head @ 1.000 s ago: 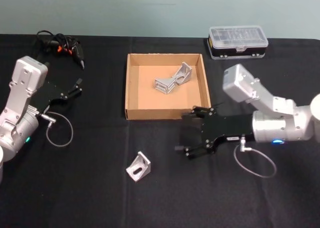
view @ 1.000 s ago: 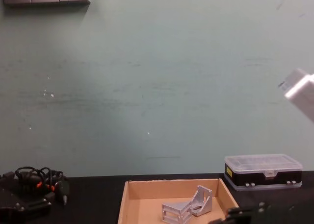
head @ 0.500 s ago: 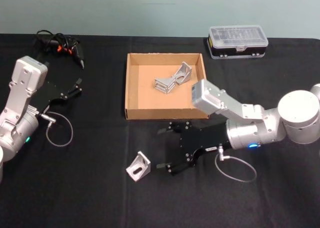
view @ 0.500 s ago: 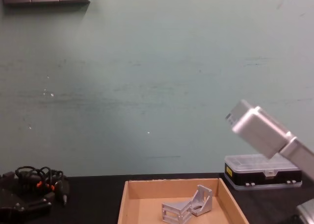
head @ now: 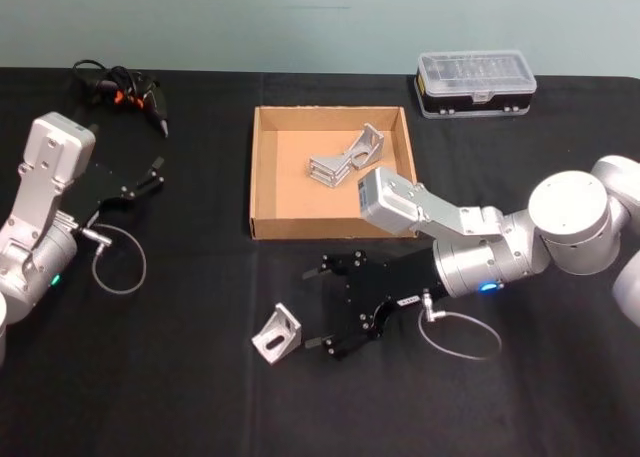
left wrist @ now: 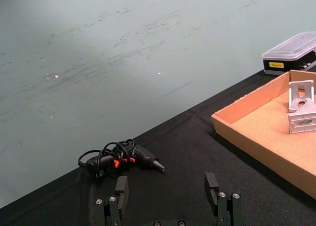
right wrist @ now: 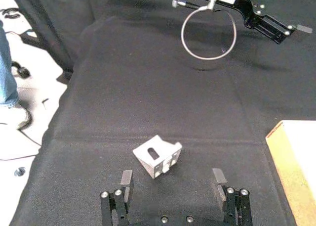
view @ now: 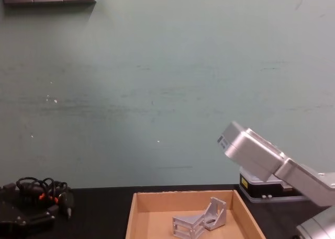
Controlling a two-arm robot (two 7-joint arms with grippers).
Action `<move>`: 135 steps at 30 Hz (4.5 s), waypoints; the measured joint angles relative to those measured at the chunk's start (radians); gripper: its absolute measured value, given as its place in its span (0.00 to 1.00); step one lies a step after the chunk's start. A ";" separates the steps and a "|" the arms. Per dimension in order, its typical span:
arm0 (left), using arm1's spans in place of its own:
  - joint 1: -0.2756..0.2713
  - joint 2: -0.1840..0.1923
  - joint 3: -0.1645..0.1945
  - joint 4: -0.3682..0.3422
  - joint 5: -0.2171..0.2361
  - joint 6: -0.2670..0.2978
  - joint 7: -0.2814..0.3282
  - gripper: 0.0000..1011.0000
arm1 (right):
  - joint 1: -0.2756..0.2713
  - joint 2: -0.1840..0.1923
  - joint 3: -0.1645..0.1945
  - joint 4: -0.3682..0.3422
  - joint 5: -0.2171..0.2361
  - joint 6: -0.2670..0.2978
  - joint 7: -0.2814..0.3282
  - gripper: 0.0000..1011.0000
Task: Use one hand to pick up the angle iron from the table and place it into the box.
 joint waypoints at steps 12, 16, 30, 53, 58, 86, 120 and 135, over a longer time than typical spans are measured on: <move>0.000 0.000 0.000 0.000 0.000 0.000 0.000 1.00 | 0.049 -0.032 -0.049 0.047 0.004 -0.022 0.034 0.99; 0.000 0.000 0.000 0.000 0.000 0.000 0.000 1.00 | 0.066 -0.042 -0.065 0.062 0.007 -0.030 0.049 0.99; 0.000 0.000 0.000 0.000 0.000 0.000 0.000 1.00 | 0.122 -0.077 -0.123 0.122 0.022 -0.060 0.101 0.99; 0.000 0.000 0.000 0.000 0.000 0.000 0.000 1.00 | 0.154 -0.102 -0.169 0.158 0.031 -0.076 0.113 0.99; 0.000 0.000 0.000 0.000 0.000 0.000 0.000 1.00 | 0.154 -0.101 -0.176 0.156 0.029 -0.076 0.113 0.99; 0.000 0.000 0.000 0.000 0.000 0.000 0.000 1.00 | 0.146 -0.098 -0.173 0.149 0.018 -0.059 0.078 0.59; 0.000 0.000 0.000 0.000 0.000 0.000 0.000 1.00 | 0.082 -0.026 0.032 0.007 0.087 0.014 -0.205 0.48; 0.000 0.000 0.000 0.000 0.000 0.000 0.000 1.00 | 0.091 -0.130 0.077 0.168 0.036 0.040 -0.339 0.48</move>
